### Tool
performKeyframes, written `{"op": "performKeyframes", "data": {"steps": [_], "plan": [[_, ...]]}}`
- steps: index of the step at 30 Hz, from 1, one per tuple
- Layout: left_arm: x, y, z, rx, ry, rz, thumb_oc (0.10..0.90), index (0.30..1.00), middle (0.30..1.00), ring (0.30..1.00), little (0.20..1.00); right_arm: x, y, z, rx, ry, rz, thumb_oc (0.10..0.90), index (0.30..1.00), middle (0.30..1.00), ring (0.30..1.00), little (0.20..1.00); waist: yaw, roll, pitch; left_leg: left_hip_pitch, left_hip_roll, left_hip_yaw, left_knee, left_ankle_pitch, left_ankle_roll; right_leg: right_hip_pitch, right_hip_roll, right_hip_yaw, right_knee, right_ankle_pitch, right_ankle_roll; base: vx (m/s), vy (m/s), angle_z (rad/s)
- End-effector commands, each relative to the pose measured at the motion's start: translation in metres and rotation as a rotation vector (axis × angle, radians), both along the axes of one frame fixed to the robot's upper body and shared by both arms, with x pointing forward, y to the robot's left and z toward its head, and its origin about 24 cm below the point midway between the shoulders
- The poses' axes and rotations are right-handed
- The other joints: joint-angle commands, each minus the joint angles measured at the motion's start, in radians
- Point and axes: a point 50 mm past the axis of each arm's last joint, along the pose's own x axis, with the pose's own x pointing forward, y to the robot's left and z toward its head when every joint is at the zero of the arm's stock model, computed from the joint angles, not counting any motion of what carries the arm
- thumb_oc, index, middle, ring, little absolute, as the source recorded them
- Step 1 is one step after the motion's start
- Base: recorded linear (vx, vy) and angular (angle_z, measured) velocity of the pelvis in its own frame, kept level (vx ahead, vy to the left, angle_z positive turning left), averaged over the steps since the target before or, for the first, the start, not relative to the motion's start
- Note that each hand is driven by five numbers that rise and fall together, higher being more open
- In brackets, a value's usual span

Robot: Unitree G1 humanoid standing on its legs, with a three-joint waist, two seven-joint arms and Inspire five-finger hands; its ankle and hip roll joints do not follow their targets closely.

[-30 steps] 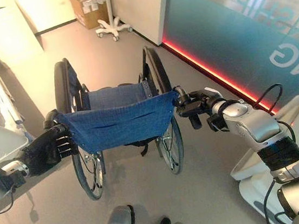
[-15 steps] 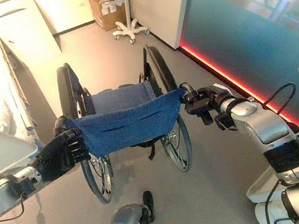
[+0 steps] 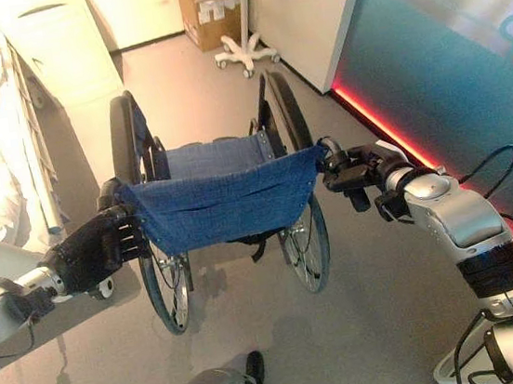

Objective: Push the wheelchair next to the bed

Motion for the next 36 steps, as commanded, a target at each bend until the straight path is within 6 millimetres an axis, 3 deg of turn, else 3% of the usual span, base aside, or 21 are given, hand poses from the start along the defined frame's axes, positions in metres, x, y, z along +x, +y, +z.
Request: {"op": "performKeyframes", "data": {"steps": [1,2,4,5,9,12,14,17,19,21,24,27,30,33,36], "plan": [[0.017,0.008,0.088,-0.048,-0.432,0.064,0.4,0.3,0.3,0.3,0.3,-0.005,0.023,0.037,0.037,-0.147,0.274,0.4,0.3,0.3,0.3,0.3,-0.042,0.035,-0.126,-0.023,0.084,-0.005,0.132,-0.064,-0.199,-0.001,-0.065,0.019,-0.375,0.36,0.088,0.28,-0.173,0.76],[0.02,0.006,0.09,-0.048,-0.432,0.066,0.4,0.3,0.3,0.3,0.3,-0.004,0.025,0.04,0.034,-0.149,0.274,0.4,0.3,0.3,0.3,0.3,-0.056,0.034,-0.122,0.014,0.088,-0.025,0.113,-0.084,-0.206,-0.044,-0.106,0.038,-0.416,0.431,0.11,0.31,-0.209,0.84],[0.023,0.003,0.094,-0.043,-0.431,0.067,0.4,0.3,0.3,0.3,0.3,-0.004,0.031,0.047,0.034,-0.152,0.274,0.4,0.3,0.3,0.3,0.3,-0.077,0.03,-0.111,0.077,0.104,-0.05,0.084,-0.125,-0.21,-0.106,-0.14,0.075,-0.452,0.525,0.141,0.36,-0.254,0.8],[0.025,0.003,0.096,-0.039,-0.432,0.069,0.4,0.3,0.3,0.3,0.3,-0.004,0.034,0.051,0.036,-0.155,0.276,0.4,0.3,0.3,0.3,0.3,-0.087,0.026,-0.109,0.101,0.117,-0.061,0.073,-0.14,-0.211,-0.135,-0.143,0.093,-0.447,0.539,0.149,0.36,-0.258,0.64],[0.026,0.007,0.094,-0.045,-0.439,0.065,0.4,0.3,0.3,0.3,0.3,-0.006,0.036,0.057,0.033,-0.164,0.289,0.4,0.3,0.3,0.3,0.3,-0.105,0.008,-0.123,0.108,0.159,-0.091,0.108,-0.166,-0.219,-0.136,-0.101,0.119,-0.422,0.483,0.153,0.33,-0.278,0.53],[0.022,0.006,0.092,-0.043,-0.438,0.062,0.4,0.3,0.3,0.3,0.3,-0.009,0.031,0.061,0.046,-0.166,0.282,0.4,0.3,0.3,0.3,0.3,-0.109,-0.008,-0.141,0.114,0.217,-0.106,0.161,-0.138,-0.243,-0.138,-0.063,0.097,-0.386,0.437,0.121,0.33,-0.303,0.55],[0.019,0.008,0.088,-0.041,-0.43,0.064,0.4,0.3,0.3,0.3,0.3,-0.008,0.033,0.062,0.055,-0.161,0.28,0.4,0.3,0.3,0.3,0.3,-0.106,-0.014,-0.144,0.091,0.265,-0.099,0.266,-0.064,-0.265,-0.123,-0.031,0.069,-0.371,0.405,0.075,0.29,-0.313,0.3],[0.016,0.007,0.078,-0.04,-0.42,0.07,0.4,0.3,0.3,0.3,0.3,-0.007,0.034,0.057,0.037,-0.157,0.289,0.4,0.3,0.3,0.3,0.3,-0.103,-0.029,-0.135,0.006,0.272,-0.07,0.537,0.021,-0.279,-0.087,-0.004,0.034,-0.381,0.393,0.018,0.23,-0.306,0.18],[0.015,0.006,0.075,-0.042,-0.414,0.068,0.4,0.3,0.3,0.3,0.3,-0.006,0.034,0.054,0.034,-0.157,0.296,0.4,0.3,0.3,0.3,0.3,-0.099,-0.031,-0.127,-0.062,0.248,-0.058,0.678,0.052,-0.284,-0.058,0.011,0.013,-0.388,0.381,-0.008,0.19,-0.2,0.1],[0.016,0.004,0.07,-0.042,-0.409,0.066,0.4,0.3,0.3,0.3,0.3,-0.006,0.035,0.052,0.043,-0.152,0.296,0.4,0.3,0.3,0.3,0.3,-0.09,-0.03,-0.115,-0.121,0.238,-0.05,0.712,0.048,-0.274,-0.029,0.019,-0.007,-0.385,0.369,-0.02,0.28,-0.161,0.11],[0.015,0.005,0.07,-0.049,-0.41,0.075,0.4,0.3,0.3,0.3,0.3,-0.004,0.041,0.048,0.027,-0.136,0.307,0.4,0.3,0.3,0.3,0.3,-0.066,-0.011,-0.103,-0.123,0.174,-0.04,0.535,0.036,-0.258,0.017,0.049,0.0,-0.382,0.345,-0.009,0.32,-0.016,0.21],[0.015,0.006,0.07,-0.055,-0.41,0.075,0.4,0.3,0.3,0.3,0.3,-0.001,0.046,0.043,0.021,-0.126,0.312,0.4,0.3,0.3,0.3,0.3,-0.052,0.016,-0.104,-0.092,0.177,0.018,0.251,0.101,-0.268,0.083,0.102,0.005,-0.409,0.313,-0.007,0.37,0.054,0.1],[0.015,0.003,0.067,-0.061,-0.394,0.067,0.4,0.3,0.3,0.3,0.3,-0.002,0.044,0.035,0.02,-0.115,0.301,0.4,0.3,0.3,0.3,0.3,-0.033,0.042,-0.107,-0.12,0.169,0.054,0.048,0.182,-0.284,0.148,0.144,0.016,-0.438,0.286,-0.008,0.42,0.037,-0.1],[0.015,0.002,0.061,-0.067,-0.381,0.069,0.4,0.3,0.3,0.3,0.3,-0.006,0.039,0.026,0.013,-0.098,0.302,0.4,0.3,0.3,0.3,0.3,-0.022,0.047,-0.115,-0.152,0.165,0.127,-0.039,0.236,-0.286,0.215,0.173,0.018,-0.46,0.259,-0.018,0.43,0.001,-0.25],[0.014,0.007,0.062,-0.065,-0.378,0.077,0.4,0.3,0.3,0.3,0.3,-0.007,0.039,0.021,0.018,-0.092,0.319,0.4,0.3,0.3,0.3,0.3,-0.001,0.037,-0.139,-0.151,0.137,0.133,-0.072,0.19,-0.256,0.242,0.178,0.029,-0.444,0.22,-0.011,0.38,0.02,-0.25]]}}
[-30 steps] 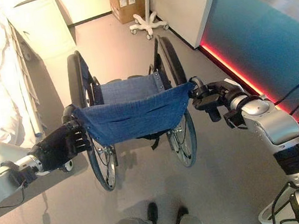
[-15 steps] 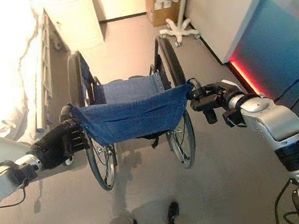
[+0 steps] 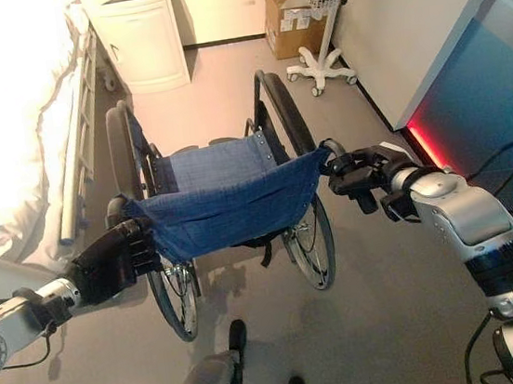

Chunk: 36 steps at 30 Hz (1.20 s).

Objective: Push the wheelchair next to the bed

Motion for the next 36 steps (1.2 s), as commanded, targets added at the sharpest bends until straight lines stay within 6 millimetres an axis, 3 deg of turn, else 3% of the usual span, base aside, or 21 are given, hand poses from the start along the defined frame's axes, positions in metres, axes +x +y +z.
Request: {"op": "performKeyframes", "data": {"steps": [1,3,5,7,10,11,12,15,17,19,22,24,27,29,31,34,36], "plan": [[0.021,0.022,0.087,-0.034,-0.456,0.106,0.4,0.3,0.3,0.3,0.3,-0.001,0.047,0.024,0.038,-0.126,0.334,0.4,0.3,0.3,0.3,0.3,-0.007,0.011,-0.18,-0.085,-0.062,-0.004,-0.03,0.083,0.028,0.112,0.132,-0.038,-0.081,0.037,-0.001,0.38,0.013,-0.42],[0.021,0.027,0.092,-0.022,-0.447,0.118,0.4,0.3,0.3,0.3,0.3,0.0,0.046,0.025,0.054,-0.128,0.334,0.4,0.3,0.3,0.3,0.3,0.01,-0.009,-0.203,-0.09,-0.078,0.006,0.027,0.022,0.064,0.124,0.129,-0.045,-0.025,0.018,0.011,0.51,0.02,-0.33],[0.021,0.033,0.093,-0.004,-0.446,0.114,0.4,0.3,0.3,0.3,0.3,0.001,0.045,0.026,0.061,-0.131,0.33,0.4,0.3,0.3,0.3,0.3,0.021,-0.023,-0.214,-0.079,-0.097,0.014,0.034,-0.005,0.093,0.116,0.124,-0.06,0.085,0.067,0.046,0.4,0.048,0.04],[0.021,0.037,0.101,0.018,-0.464,0.097,0.4,0.3,0.3,0.3,0.3,0.002,0.044,0.029,0.076,-0.15,0.326,0.4,0.3,0.3,0.3,0.3,0.027,-0.034,-0.22,-0.051,-0.121,0.008,0.033,-0.026,0.125,0.066,0.123,-0.056,0.288,0.205,0.123,0.34,0.055,0.17],[0.021,0.039,0.109,0.026,-0.469,0.078,0.4,0.3,0.3,0.3,0.3,0.001,0.044,0.031,0.104,-0.161,0.318,0.4,0.3,0.3,0.3,0.3,0.02,-0.04,-0.213,-0.029,-0.137,-0.028,0.052,-0.045,0.134,-0.029,0.133,-0.016,0.471,0.33,0.188,0.26,-0.012,0.34],[0.021,0.039,0.109,0.029,-0.468,0.076,0.4,0.3,0.3,0.3,0.3,0.002,0.045,0.031,0.109,-0.162,0.317,0.4,0.3,0.3,0.3,0.3,0.02,-0.035,-0.214,-0.032,-0.131,-0.035,0.06,-0.045,0.132,-0.045,0.135,-0.009,0.465,0.337,0.186,0.3,-0.082,0.5],[0.022,0.039,0.11,0.041,-0.462,0.071,0.4,0.3,0.3,0.3,0.3,0.002,0.046,0.029,0.112,-0.16,0.314,0.4,0.3,0.3,0.3,0.3,0.013,-0.04,-0.207,-0.034,-0.143,-0.059,0.093,-0.061,0.132,-0.055,0.103,-0.005,0.442,0.304,0.179,0.3,-0.127,0.32],[0.02,0.038,0.118,0.053,-0.477,0.07,0.4,0.3,0.3,0.3,0.3,-0.003,0.041,0.036,0.088,-0.17,0.315,0.4,0.3,0.3,0.3,0.3,-0.002,-0.011,-0.192,-0.038,-0.119,-0.121,0.156,-0.071,0.098,-0.073,0.008,-0.037,0.23,0.159,0.098,0.27,-0.155,0.32],[0.02,0.036,0.121,0.047,-0.492,0.072,0.4,0.3,0.3,0.3,0.3,-0.004,0.037,0.039,0.086,-0.182,0.312,0.4,0.3,0.3,0.3,0.3,-0.016,0.001,-0.178,-0.026,-0.106,-0.15,0.175,-0.077,0.082,-0.078,-0.034,-0.044,0.151,0.129,0.079,0.18,-0.162,0.35],[0.024,0.028,0.125,0.034,-0.509,0.065,0.4,0.3,0.3,0.3,0.3,-0.002,0.036,0.046,0.08,-0.2,0.306,0.4,0.3,0.3,0.3,0.3,-0.041,0.017,-0.159,0.023,-0.09,-0.211,0.176,-0.107,0.056,-0.102,-0.107,-0.012,0.039,0.158,0.086,0.25,-0.264,0.4],[0.028,0.024,0.13,0.033,-0.509,0.069,0.4,0.3,0.3,0.3,0.3,0.001,0.043,0.053,0.072,-0.199,0.318,0.4,0.3,0.3,0.3,0.3,-0.06,0.024,-0.152,0.095,-0.05,-0.24,0.142,-0.139,0.031,-0.134,-0.171,0.044,-0.016,0.235,0.117,0.24,-0.289,0.65],[0.03,0.025,0.135,0.032,-0.504,0.082,0.4,0.3,0.3,0.3,0.3,0.002,0.049,0.06,0.069,-0.191,0.337,0.4,0.3,0.3,0.3,0.3,-0.069,0.019,-0.151,0.117,0.005,-0.251,0.148,-0.136,0.01,-0.137,-0.152,0.058,-0.021,0.215,0.129,0.3,-0.429,0.49],[0.03,0.027,0.135,0.02,-0.494,0.09,0.4,0.3,0.3,0.3,0.3,0.002,0.049,0.064,0.071,-0.185,0.344,0.4,0.3,0.3,0.3,0.3,-0.068,0.003,-0.16,0.098,0.039,-0.261,0.194,-0.119,-0.002,-0.127,-0.132,0.044,-0.035,0.207,0.119,0.2,-0.351,0.32],[0.026,0.031,0.129,0.019,-0.494,0.097,0.4,0.3,0.3,0.3,0.3,-0.001,0.047,0.067,0.074,-0.19,0.334,0.4,0.3,0.3,0.3,0.3,-0.067,-0.022,-0.164,0.073,0.083,-0.263,0.275,-0.072,-0.001,-0.125,-0.096,0.029,-0.041,0.194,0.085,0.21,-0.448,0.45],[0.024,0.031,0.119,0.021,-0.499,0.084,0.4,0.3,0.3,0.3,0.3,0.001,0.047,0.064,0.077,-0.192,0.32,0.4,0.3,0.3,0.3,0.3,-0.071,-0.037,-0.158,0.022,0.112,-0.214,0.416,-0.02,-0.001,-0.117,-0.064,-0.002,-0.044,0.183,0.039,0.17,-0.425,0.36],[0.022,0.027,0.107,0.034,-0.494,0.068,0.4,0.3,0.3,0.3,0.3,0.002,0.047,0.056,0.071,-0.187,0.308,0.4,0.3,0.3,0.3,0.3,-0.082,-0.04,-0.149,-0.008,0.128,-0.139,0.504,-0.024,0.005,-0.101,-0.039,-0.046,-0.04,0.172,0.007,0.21,-0.319,0.29],[0.024,0.025,0.104,0.032,-0.491,0.065,0.4,0.3,0.3,0.3,0.3,0.002,0.048,0.052,0.069,-0.182,0.306,0.4,0.3,0.3,0.3,0.3,-0.085,-0.034,-0.148,0.002,0.099,-0.132,0.47,-0.047,0.012,-0.091,-0.03,-0.06,-0.036,0.163,0.005,0.18,-0.089,0.18]]}}
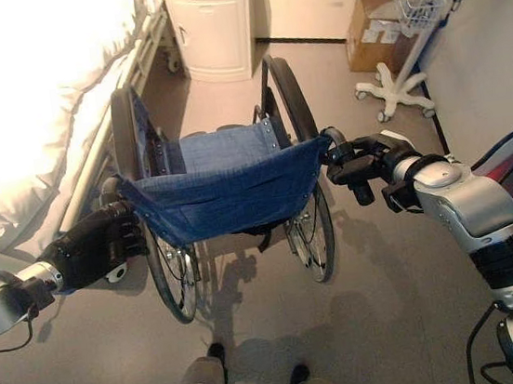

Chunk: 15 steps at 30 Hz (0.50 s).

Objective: Push the wheelchair next to the bed

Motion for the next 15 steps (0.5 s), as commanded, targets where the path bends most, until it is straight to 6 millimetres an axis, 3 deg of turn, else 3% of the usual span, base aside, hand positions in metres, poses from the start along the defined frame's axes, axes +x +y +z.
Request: {"op": "performKeyframes", "data": {"steps": [1,4,7,12,15], "plan": [[0.013,0.007,0.081,-0.05,-0.451,-0.001,0.4,0.3,0.3,0.3,0.3,-0.004,0.041,0.04,0.051,-0.182,0.277,0.4,0.3,0.3,0.3,0.3,-0.08,-0.02,-0.158,0.005,-0.042,0.016,0.148,0.07,0.048,0.051,0.013,-0.025,-0.15,0.178,-0.017,0.2,-0.029,0.21],[0.018,0.003,0.082,-0.061,-0.452,-0.01,0.4,0.3,0.3,0.3,0.3,-0.001,0.045,0.032,0.046,-0.168,0.264,0.4,0.3,0.3,0.3,0.3,-0.083,0.007,-0.159,0.055,-0.072,0.064,-0.044,0.094,0.037,0.084,0.048,-0.055,-0.153,0.153,-0.016,0.26,0.002,0.18],[0.02,0.002,0.076,-0.057,-0.437,-0.015,0.4,0.3,0.3,0.3,0.3,-0.001,0.044,0.024,0.052,-0.149,0.244,0.4,0.3,0.3,0.3,0.3,-0.076,0.028,-0.162,0.048,-0.088,0.055,-0.196,0.132,0.023,0.113,0.071,-0.056,-0.162,0.134,-0.01,0.28,0.078,0.23],[0.014,0.007,0.06,-0.043,-0.386,0.021,0.4,0.3,0.3,0.3,0.3,-0.01,0.041,0.007,0.08,-0.104,0.249,0.4,0.3,0.3,0.3,0.3,-0.061,0.053,-0.169,0.02,-0.052,0.03,-0.38,0.266,-0.014,0.179,0.098,-0.037,-0.178,0.095,-0.006,0.29,0.111,-0.12],[0.011,0.011,0.057,-0.03,-0.378,0.048,0.4,0.3,0.3,0.3,0.3,-0.016,0.04,0.001,0.087,-0.082,0.267,0.4,0.3,0.3,0.3,0.3,-0.058,0.059,-0.176,0.009,-0.027,0.04,-0.435,0.303,-0.024,0.209,0.095,-0.028,-0.17,0.071,-0.003,0.39,0.195,-0.21]]}}
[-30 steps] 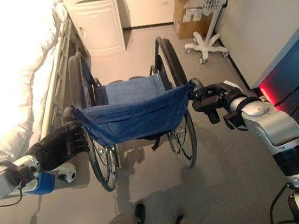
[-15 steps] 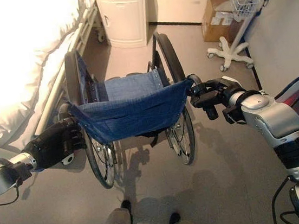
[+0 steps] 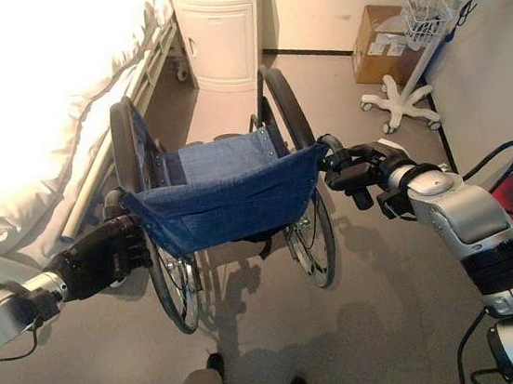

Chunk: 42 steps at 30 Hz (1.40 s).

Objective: Push the wheelchair next to the bed

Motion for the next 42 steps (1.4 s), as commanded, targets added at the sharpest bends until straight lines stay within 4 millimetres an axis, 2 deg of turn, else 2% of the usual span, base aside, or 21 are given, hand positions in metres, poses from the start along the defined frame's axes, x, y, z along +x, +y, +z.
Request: {"op": "performKeyframes", "data": {"steps": [1,5,8,11,13,16,18,20,23,25,26,28,31,34,35,36,37,38,39,40,42], "plan": [[0.015,0.013,0.067,-0.037,-0.402,0.078,0.4,0.3,0.3,0.3,0.3,-0.017,0.038,0.01,0.053,-0.081,0.291,0.4,0.3,0.3,0.3,0.3,-0.041,0.052,-0.174,-0.154,-0.005,0.008,-0.206,0.296,-0.027,0.1,0.081,-0.036,0.007,-0.003,-0.023,0.31,0.191,-0.19],[0.015,0.013,0.07,-0.032,-0.399,0.073,0.4,0.3,0.3,0.3,0.3,-0.02,0.037,0.007,0.071,-0.068,0.29,0.4,0.3,0.3,0.3,0.3,-0.041,0.044,-0.188,-0.152,-0.013,0.026,-0.171,0.227,-0.008,0.099,0.045,-0.049,0.06,-0.028,-0.005,0.28,0.234,-0.26],[0.014,0.012,0.071,-0.029,-0.386,0.066,0.4,0.3,0.3,0.3,0.3,-0.025,0.031,0.002,0.086,-0.063,0.285,0.4,0.3,0.3,0.3,0.3,-0.041,0.032,-0.194,-0.172,-0.054,0.014,-0.095,0.17,0.025,0.086,0.009,-0.041,0.138,-0.016,0.019,0.31,0.285,-0.28],[0.017,0.013,0.08,-0.022,-0.392,0.043,0.4,0.3,0.3,0.3,0.3,-0.03,0.025,0.003,0.109,-0.082,0.267,0.4,0.3,0.3,0.3,0.3,-0.048,0.013,-0.201,-0.145,-0.126,-0.005,-0.078,0.124,0.086,0.023,-0.015,-0.017,0.366,0.089,0.073,0.33,0.32,0.1],[0.019,0.014,0.083,-0.015,-0.398,0.03,0.4,0.3,0.3,0.3,0.3,-0.029,0.025,0.003,0.122,-0.087,0.265,0.4,0.3,0.3,0.3,0.3,-0.049,0.011,-0.199,-0.138,-0.151,-0.02,-0.066,0.106,0.108,-0.011,-0.009,-0.001,0.475,0.13,0.087,0.2,0.171,0.02],[0.021,0.016,0.083,-0.003,-0.393,0.021,0.4,0.3,0.3,0.3,0.3,-0.028,0.026,0.001,0.134,-0.084,0.268,0.4,0.3,0.3,0.3,0.3,-0.046,0.007,-0.196,-0.135,-0.186,-0.037,-0.041,0.081,0.131,-0.046,0.0,0.012,0.538,0.161,0.088,0.22,0.123,0.22],[0.021,0.017,0.081,0.008,-0.395,0.021,0.4,0.3,0.3,0.3,0.3,-0.027,0.027,-0.001,0.14,-0.085,0.269,0.4,0.3,0.3,0.3,0.3,-0.048,0.01,-0.189,-0.132,-0.204,-0.053,-0.028,0.068,0.14,-0.072,0.016,0.024,0.502,0.145,0.072,0.26,0.081,0.01],[0.02,0.016,0.083,0.001,-0.408,0.022,0.4,0.3,0.3,0.3,0.3,-0.027,0.025,-0.001,0.143,-0.088,0.251,0.4,0.3,0.3,0.3,0.3,-0.06,0.012,-0.172,-0.141,-0.225,-0.073,0.014,0.05,0.134,-0.084,0.044,0.024,0.375,0.102,0.04,0.29,0.051,-0.06],[0.022,0.013,0.084,-0.018,-0.436,0.025,0.4,0.3,0.3,0.3,0.3,-0.023,0.023,0.002,0.129,-0.094,0.236,0.4,0.3,0.3,0.3,0.3,-0.088,0.017,-0.147,-0.107,-0.235,-0.098,0.046,0.021,0.11,-0.114,0.028,0.021,0.152,0.101,0.011,0.25,0.019,-0.19],[0.024,0.008,0.085,-0.025,-0.448,0.02,0.4,0.3,0.3,0.3,0.3,-0.023,0.023,0.003,0.122,-0.101,0.228,0.4,0.3,0.3,0.3,0.3,-0.107,0.019,-0.134,-0.081,-0.238,-0.108,0.05,0.005,0.106,-0.125,0.023,0.028,0.076,0.129,0.013,0.25,-0.004,0.1],[0.026,0.002,0.087,-0.025,-0.456,0.016,0.4,0.3,0.3,0.3,0.3,-0.022,0.023,0.005,0.12,-0.11,0.22,0.4,0.3,0.3,0.3,0.3,-0.135,0.015,-0.121,-0.034,-0.245,-0.11,0.041,-0.028,0.108,-0.189,-0.002,0.04,0.015,0.215,0.042,0.28,-0.029,0.49],[0.03,-0.003,0.09,-0.016,-0.45,0.019,0.4,0.3,0.3,0.3,0.3,-0.021,0.027,0.009,0.126,-0.116,0.222,0.4,0.3,0.3,0.3,0.3,-0.17,0.005,-0.106,0.033,-0.248,-0.102,0.033,-0.086,0.114,-0.287,-0.033,0.043,-0.008,0.327,0.088,0.46,-0.071,0.65],[0.034,-0.002,0.088,-0.011,-0.437,0.021,0.4,0.3,0.3,0.3,0.3,-0.02,0.029,0.014,0.13,-0.114,0.231,0.4,0.3,0.3,0.3,0.3,-0.188,-0.002,-0.106,0.068,-0.236,-0.07,0.073,-0.146,0.121,-0.318,-0.037,0.012,0.013,0.322,0.082,0.39,-0.046,0.35],[0.038,-0.006,0.083,-0.014,-0.43,-0.003,0.4,0.3,0.3,0.3,0.3,-0.02,0.024,0.015,0.129,-0.104,0.215,0.4,0.3,0.3,0.3,0.3,-0.212,0.0,-0.138,0.076,-0.206,-0.084,0.196,-0.079,0.082,-0.303,0.006,0.03,0.033,0.275,0.036,0.35,-0.032,0.52],[0.038,-0.008,0.081,-0.026,-0.421,-0.004,0.4,0.3,0.3,0.3,0.3,-0.02,0.02,0.017,0.119,-0.096,0.209,0.4,0.3,0.3,0.3,0.3,-0.221,0.005,-0.151,0.073,-0.175,-0.075,0.289,-0.021,0.043,-0.29,0.015,0.008,0.047,0.242,0.007,0.33,-0.053,0.42],[0.038,-0.009,0.082,-0.03,-0.417,-0.003,0.4,0.3,0.3,0.3,0.3,-0.02,0.019,0.018,0.113,-0.093,0.206,0.4,0.3,0.3,0.3,0.3,-0.222,-0.001,-0.154,0.061,-0.169,-0.062,0.378,0.024,0.025,-0.28,0.01,0.0,0.045,0.233,-0.009,0.33,-0.097,0.15],[0.04,-0.012,0.081,-0.037,-0.409,-0.001,0.4,0.3,0.3,0.3,0.3,-0.019,0.019,0.019,0.102,-0.091,0.204,0.4,0.3,0.3,0.3,0.3,-0.223,-0.002,-0.15,0.0,-0.139,-0.043,0.548,0.081,-0.007,-0.25,0.016,-0.018,0.043,0.212,-0.038,0.19,-0.08,0.2],[0.04,-0.012,0.082,-0.036,-0.406,-0.002,0.4,0.3,0.3,0.3,0.3,-0.018,0.019,0.019,0.101,-0.091,0.203,0.4,0.3,0.3,0.3,0.3,-0.225,-0.006,-0.154,-0.019,-0.14,-0.044,0.561,0.094,-0.009,-0.251,0.013,-0.022,0.039,0.213,-0.042,0.3,-0.075,0.25],[0.041,-0.012,0.079,-0.033,-0.399,-0.004,0.4,0.3,0.3,0.3,0.3,-0.016,0.019,0.019,0.096,-0.087,0.206,0.4,0.3,0.3,0.3,0.3,-0.215,-0.018,-0.146,-0.093,-0.159,-0.029,0.743,0.125,-0.032,-0.217,0.004,-0.036,0.041,0.193,-0.064,0.27,-0.007,0.13],[0.041,-0.011,0.078,-0.037,-0.399,-0.005,0.4,0.3,0.3,0.3,0.3,-0.016,0.019,0.021,0.095,-0.084,0.21,0.4,0.3,0.3,0.3,0.3,-0.21,-0.017,-0.139,-0.139,-0.161,-0.025,0.774,0.131,-0.034,-0.2,0.005,-0.041,0.048,0.18,-0.071,0.31,0.023,0.02],[0.039,-0.01,0.078,-0.046,-0.403,-0.003,0.4,0.3,0.3,0.3,0.3,-0.016,0.02,0.021,0.091,-0.079,0.217,0.4,0.3,0.3,0.3,0.3,-0.201,-0.017,-0.127,-0.196,-0.141,-0.017,0.719,0.126,-0.015,-0.173,0.008,-0.033,0.05,0.171,-0.07,0.26,0.1,-0.12]]}}
